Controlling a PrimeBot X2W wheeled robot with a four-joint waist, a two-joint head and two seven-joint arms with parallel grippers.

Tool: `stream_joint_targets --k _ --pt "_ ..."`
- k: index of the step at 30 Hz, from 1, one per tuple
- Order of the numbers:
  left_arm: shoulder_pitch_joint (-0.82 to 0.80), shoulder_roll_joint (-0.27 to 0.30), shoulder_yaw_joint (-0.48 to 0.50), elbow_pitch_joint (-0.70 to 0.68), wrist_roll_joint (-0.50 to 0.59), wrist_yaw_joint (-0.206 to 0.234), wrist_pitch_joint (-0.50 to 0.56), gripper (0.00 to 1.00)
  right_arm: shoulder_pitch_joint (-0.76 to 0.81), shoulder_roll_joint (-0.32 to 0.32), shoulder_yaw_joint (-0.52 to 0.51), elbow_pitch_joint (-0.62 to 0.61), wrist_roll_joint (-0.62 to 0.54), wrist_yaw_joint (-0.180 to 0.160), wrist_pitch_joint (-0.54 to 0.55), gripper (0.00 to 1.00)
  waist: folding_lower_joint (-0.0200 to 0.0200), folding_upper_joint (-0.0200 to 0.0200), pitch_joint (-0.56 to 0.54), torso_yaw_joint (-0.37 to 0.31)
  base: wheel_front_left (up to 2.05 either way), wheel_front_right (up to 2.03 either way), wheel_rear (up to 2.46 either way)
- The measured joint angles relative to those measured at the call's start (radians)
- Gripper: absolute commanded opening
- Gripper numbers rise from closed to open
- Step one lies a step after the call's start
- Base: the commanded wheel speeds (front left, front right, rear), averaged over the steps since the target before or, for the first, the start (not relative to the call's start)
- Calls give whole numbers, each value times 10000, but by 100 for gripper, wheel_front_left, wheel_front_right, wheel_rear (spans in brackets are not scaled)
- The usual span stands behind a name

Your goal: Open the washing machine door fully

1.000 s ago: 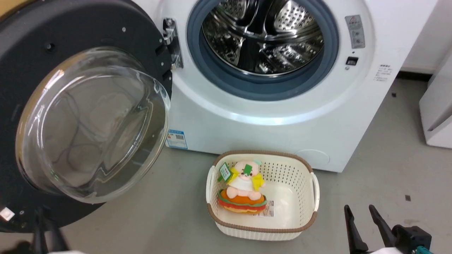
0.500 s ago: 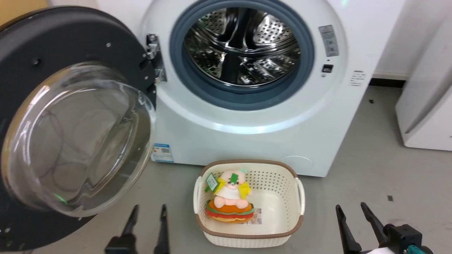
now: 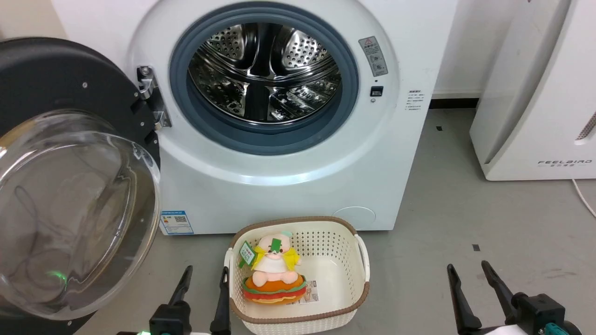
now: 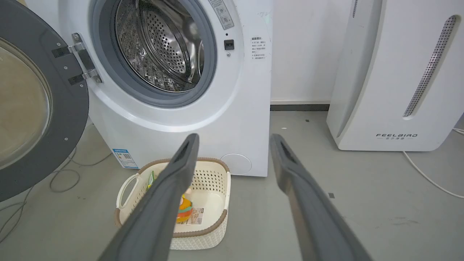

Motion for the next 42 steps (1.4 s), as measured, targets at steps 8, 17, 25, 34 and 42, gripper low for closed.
stream_joint_targets --k 8,17,25,34,42 --pt "-8 17 196 23 -2 15 0 100 43 0 15 -437 -134 0 134 100 0 0 -45 -125 0 0 0" --pt "-2 -15 201 48 -15 10 12 0 49 -2 31 -523 -176 0 173 0 0 0 -49 -119 0 0 0" --pt "-2 -23 236 -19 -13 -15 138 0 39 -2 33 -529 -203 0 257 0 0 0 -25 -98 0 0 0" --pt "-3 -25 320 -182 13 -44 362 0 32 -2 33 -625 -276 0 360 0 0 0 13 -66 0 0 0" --pt "-4 -27 414 -324 77 -104 537 0 24 -2 33 -713 -311 0 529 0 0 0 39 -43 0 0 0"
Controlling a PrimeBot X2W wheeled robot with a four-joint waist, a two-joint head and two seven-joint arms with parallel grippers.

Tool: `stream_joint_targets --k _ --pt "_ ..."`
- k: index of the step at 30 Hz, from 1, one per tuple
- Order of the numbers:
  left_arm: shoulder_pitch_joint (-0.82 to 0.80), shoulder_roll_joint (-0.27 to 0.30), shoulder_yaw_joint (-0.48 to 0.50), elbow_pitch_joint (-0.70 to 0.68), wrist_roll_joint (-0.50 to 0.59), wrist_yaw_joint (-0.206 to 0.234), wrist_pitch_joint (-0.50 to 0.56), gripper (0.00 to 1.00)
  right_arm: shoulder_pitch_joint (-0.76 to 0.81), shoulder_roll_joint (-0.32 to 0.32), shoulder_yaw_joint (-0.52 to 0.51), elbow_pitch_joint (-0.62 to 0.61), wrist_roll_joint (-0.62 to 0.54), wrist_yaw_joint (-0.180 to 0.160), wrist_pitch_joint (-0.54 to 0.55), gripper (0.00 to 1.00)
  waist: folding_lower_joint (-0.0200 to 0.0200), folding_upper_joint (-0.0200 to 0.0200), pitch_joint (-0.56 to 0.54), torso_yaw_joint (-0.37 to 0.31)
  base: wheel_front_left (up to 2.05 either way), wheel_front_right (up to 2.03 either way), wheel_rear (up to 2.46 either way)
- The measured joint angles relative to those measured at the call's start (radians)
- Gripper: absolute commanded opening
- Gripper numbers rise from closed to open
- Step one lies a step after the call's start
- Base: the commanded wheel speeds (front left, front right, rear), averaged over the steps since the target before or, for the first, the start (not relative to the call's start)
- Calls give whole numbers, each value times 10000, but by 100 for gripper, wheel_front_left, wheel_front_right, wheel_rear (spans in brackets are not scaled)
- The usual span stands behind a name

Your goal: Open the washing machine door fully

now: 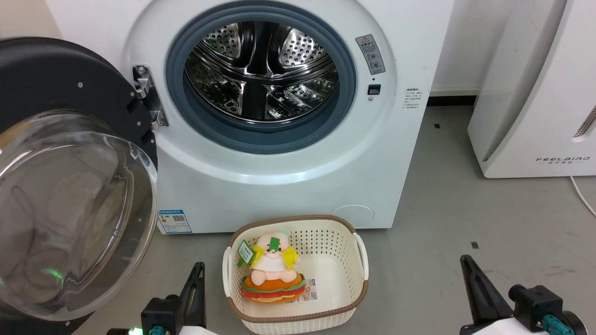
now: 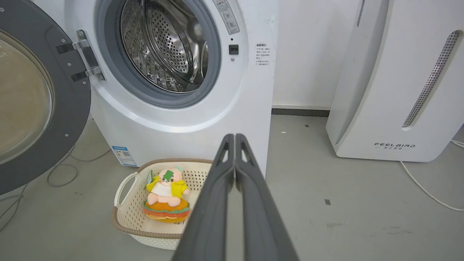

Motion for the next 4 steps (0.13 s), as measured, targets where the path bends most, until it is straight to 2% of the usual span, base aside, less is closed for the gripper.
stream_joint_targets --k 4 --pt "-1 0 54 -50 77 -29 50 0 -11 0 4 -38 -44 0 42 0 0 0 13 12 0 0 0"
